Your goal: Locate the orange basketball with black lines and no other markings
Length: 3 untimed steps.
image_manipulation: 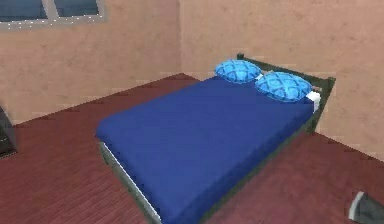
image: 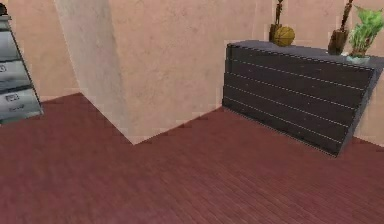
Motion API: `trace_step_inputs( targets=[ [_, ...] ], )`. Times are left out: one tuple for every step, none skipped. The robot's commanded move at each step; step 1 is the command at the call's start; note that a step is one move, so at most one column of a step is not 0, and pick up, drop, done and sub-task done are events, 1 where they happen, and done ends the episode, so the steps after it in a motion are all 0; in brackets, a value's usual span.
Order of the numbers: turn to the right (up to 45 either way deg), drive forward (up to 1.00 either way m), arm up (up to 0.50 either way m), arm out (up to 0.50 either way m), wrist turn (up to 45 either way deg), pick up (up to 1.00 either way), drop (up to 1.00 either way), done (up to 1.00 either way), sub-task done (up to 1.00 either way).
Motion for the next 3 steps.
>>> trace_step_inputs(
  targets=[
    [0.0,0.25,0.00,0.00,0.0,0.00,0.00,0.00,0.00],
    [36.0,0.00,0.00,0.00,0.0,0.00,0.00,0.00,0.00],
    [0.0,1.00,0.00,0.00,0.0,0.00,0.00,0.00,0.00]
  ],
)
